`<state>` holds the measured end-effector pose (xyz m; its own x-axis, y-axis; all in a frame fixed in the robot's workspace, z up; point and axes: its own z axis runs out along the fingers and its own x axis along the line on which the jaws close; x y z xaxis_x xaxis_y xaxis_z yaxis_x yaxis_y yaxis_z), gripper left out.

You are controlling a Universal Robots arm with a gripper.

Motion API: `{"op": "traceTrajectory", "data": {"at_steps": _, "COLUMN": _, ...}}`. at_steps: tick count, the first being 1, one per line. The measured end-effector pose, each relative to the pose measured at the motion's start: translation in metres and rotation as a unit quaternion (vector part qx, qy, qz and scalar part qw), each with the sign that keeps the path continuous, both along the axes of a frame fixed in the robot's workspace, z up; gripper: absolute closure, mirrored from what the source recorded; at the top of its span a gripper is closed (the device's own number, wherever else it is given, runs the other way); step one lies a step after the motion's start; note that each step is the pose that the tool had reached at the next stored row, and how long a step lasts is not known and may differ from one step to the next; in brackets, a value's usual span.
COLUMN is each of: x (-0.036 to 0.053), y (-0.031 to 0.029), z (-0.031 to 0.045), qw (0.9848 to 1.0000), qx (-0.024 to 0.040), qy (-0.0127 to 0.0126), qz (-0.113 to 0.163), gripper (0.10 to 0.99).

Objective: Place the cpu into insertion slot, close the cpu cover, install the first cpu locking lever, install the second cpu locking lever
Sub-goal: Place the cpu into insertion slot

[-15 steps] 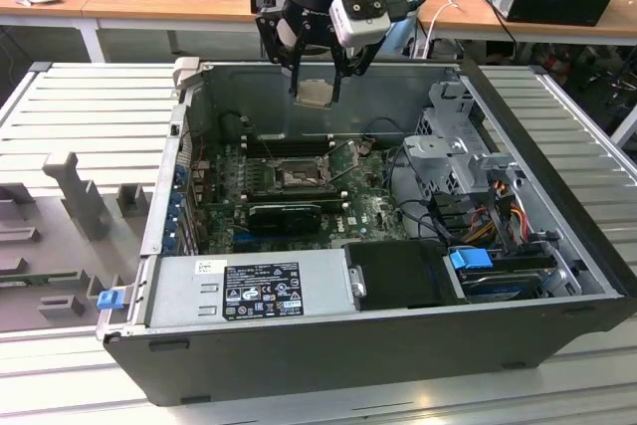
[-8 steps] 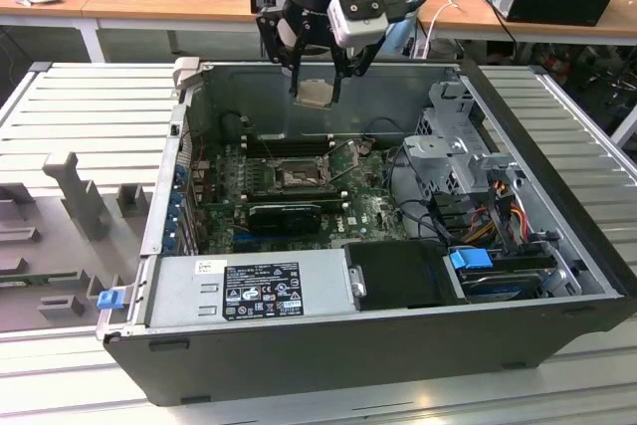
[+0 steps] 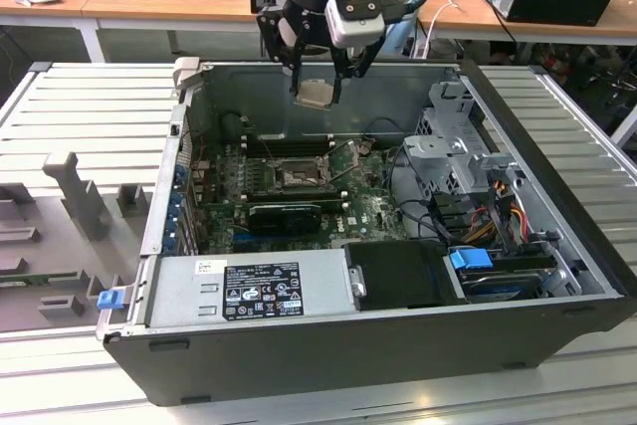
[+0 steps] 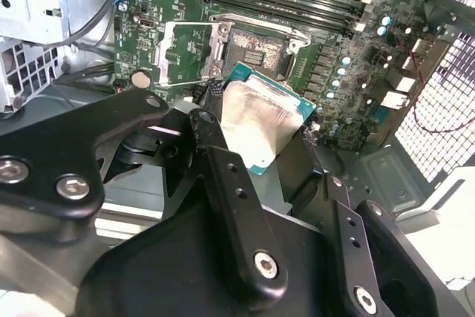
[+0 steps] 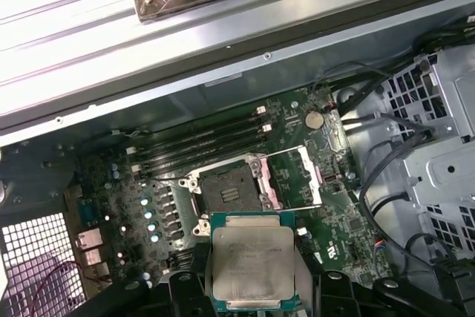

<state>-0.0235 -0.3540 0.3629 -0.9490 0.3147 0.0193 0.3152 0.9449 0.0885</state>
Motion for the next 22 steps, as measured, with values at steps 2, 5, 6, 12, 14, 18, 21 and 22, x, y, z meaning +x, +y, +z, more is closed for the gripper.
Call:
{"op": "traceTrajectory", "data": {"at_steps": 2, "x": 0.0, "y": 0.0, "z": -0.0001, "qw": 0.9999, "qx": 0.0, "qy": 0.0, "qz": -0.011, "gripper": 0.553}}
{"op": "traceTrajectory", "data": {"at_steps": 5, "x": 0.0, "y": 0.0, "z": -0.0003, "qw": 0.9998, "qx": 0.0, "qy": 0.0, "qz": -0.022, "gripper": 0.553}}
{"op": "traceTrajectory", "data": {"at_steps": 6, "x": 0.0, "y": 0.0, "z": -0.0003, "qw": 0.9995, "qx": 0.0, "qy": 0.0, "qz": -0.033, "gripper": 0.553}}
{"op": "traceTrajectory", "data": {"at_steps": 12, "x": 0.0, "y": 0.0, "z": -0.0004, "qw": 0.9978, "qx": 0.0, "qy": 0.0, "qz": -0.066, "gripper": 0.553}}
{"op": "traceTrajectory", "data": {"at_steps": 14, "x": 0.0, "y": 0.0, "z": -0.0004, "qw": 0.9975, "qx": 0.0, "qy": 0.0, "qz": -0.071, "gripper": 0.553}}
{"op": "traceTrajectory", "data": {"at_steps": 18, "x": 0.0, "y": 0.0, "z": -0.0005, "qw": 0.996, "qx": 0.0, "qy": 0.0, "qz": -0.09, "gripper": 0.553}}
{"op": "traceTrajectory", "data": {"at_steps": 21, "x": 0.0, "y": 0.0, "z": -0.0005, "qw": 0.995, "qx": 0.0, "qy": 0.0, "qz": -0.1, "gripper": 0.553}}
{"op": "traceTrajectory", "data": {"at_steps": 22, "x": 0.0, "y": 0.0, "z": -0.0005, "qw": 0.9946, "qx": 0.0, "qy": 0.0, "qz": -0.104, "gripper": 0.553}}
